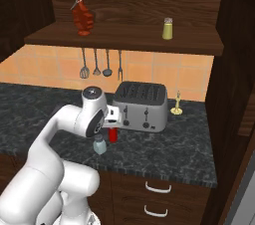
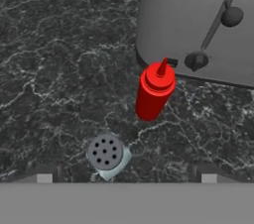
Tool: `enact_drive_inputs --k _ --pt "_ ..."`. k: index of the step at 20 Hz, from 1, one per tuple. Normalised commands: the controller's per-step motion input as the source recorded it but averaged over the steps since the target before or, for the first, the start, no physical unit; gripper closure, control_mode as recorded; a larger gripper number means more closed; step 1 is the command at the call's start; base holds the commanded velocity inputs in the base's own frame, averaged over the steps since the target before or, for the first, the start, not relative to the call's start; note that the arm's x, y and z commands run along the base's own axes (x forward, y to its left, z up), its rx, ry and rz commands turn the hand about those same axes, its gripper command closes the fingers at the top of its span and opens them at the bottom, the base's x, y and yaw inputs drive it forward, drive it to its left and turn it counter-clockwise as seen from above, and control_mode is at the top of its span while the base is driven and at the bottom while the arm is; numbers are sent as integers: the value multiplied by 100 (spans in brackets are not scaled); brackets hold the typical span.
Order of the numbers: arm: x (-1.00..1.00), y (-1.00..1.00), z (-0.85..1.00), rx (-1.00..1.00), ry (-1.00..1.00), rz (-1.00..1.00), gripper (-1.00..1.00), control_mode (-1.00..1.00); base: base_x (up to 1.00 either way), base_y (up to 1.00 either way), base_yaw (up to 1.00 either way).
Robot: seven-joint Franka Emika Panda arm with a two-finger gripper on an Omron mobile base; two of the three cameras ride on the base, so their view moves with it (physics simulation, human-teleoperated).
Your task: Put the shaker and condiment bottle from the counter next to their counterparts in the cabinet.
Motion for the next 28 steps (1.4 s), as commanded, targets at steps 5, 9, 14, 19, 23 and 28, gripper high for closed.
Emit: enact_drive_inputs --k 5,9,14,19,23,28 --pt "19 -3 -8 0 0 0 -100 -100 0 0 0" --pt "0 0 -1 0 0 0 -100 -100 0 0 0" --pt "6 -3 -21 0 0 0 -100 -100 0 0 0" --pt "19 -1 -20 0 0 0 -100 -100 0 0 0" --pt "28 -6 -3 4 0 0 -100 -100 0 0 0" --pt "28 -12 -8 5 0 0 -100 -100 0 0 0"
